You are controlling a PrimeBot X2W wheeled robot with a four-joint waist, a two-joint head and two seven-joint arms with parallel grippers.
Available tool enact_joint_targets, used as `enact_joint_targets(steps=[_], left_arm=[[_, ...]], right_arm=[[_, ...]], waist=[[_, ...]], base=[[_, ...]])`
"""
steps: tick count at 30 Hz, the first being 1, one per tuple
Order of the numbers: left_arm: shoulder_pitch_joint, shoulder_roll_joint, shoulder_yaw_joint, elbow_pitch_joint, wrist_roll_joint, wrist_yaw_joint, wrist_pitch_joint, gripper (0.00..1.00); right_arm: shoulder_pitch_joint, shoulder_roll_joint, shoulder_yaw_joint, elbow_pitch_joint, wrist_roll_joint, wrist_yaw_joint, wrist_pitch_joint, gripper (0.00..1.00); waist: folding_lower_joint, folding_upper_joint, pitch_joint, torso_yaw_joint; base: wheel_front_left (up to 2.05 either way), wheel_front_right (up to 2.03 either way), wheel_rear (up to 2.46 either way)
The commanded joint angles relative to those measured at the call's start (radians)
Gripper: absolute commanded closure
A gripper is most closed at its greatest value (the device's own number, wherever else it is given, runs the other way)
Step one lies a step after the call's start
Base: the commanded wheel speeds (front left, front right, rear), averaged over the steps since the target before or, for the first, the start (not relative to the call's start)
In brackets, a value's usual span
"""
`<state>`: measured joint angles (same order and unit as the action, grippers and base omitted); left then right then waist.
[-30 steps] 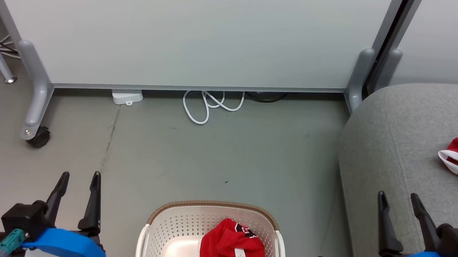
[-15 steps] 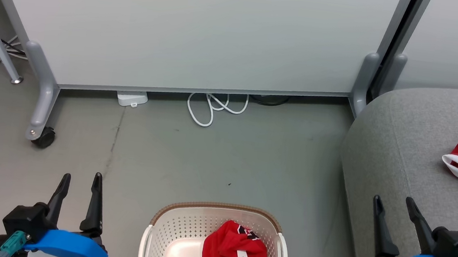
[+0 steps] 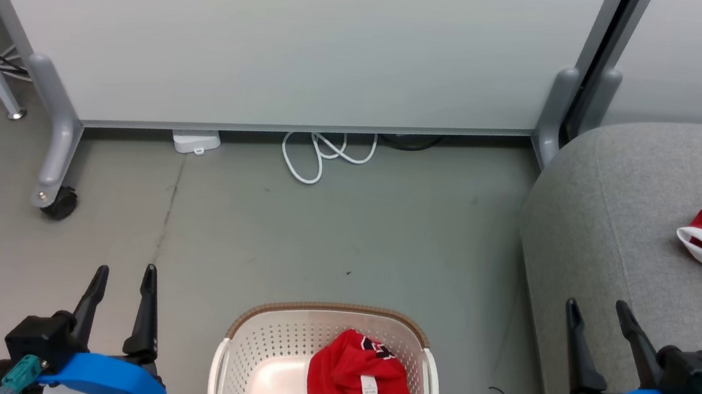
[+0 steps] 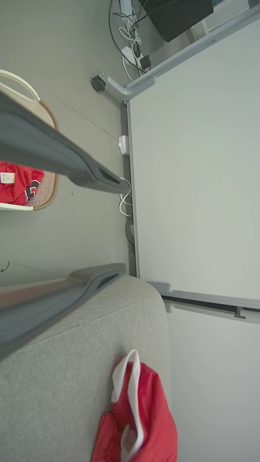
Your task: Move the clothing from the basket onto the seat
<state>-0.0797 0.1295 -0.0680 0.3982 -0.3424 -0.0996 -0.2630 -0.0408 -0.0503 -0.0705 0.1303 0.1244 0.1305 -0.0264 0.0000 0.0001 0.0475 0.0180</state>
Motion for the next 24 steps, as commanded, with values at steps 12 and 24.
enact_joint_targets(steps=[12,24], left_arm=[[-0.095,-0.014,-0.033,0.071,0.018,-0.022,-0.003,0.00],[-0.307,-0.016,-0.171,0.293,0.034,-0.032,0.023,0.00]], right_arm=[[-0.047,0.000,0.050,-0.045,0.001,0.000,-0.001,0.00],[-0.134,0.000,0.148,-0.119,-0.001,0.000,-0.019,0.00]], waist=[[0.0000,-0.0001,0.102,-0.062],[0.0000,-0.0001,0.346,-0.200]], base=[[0.00,0.00,0.00],[0.00,0.00,0.00]])
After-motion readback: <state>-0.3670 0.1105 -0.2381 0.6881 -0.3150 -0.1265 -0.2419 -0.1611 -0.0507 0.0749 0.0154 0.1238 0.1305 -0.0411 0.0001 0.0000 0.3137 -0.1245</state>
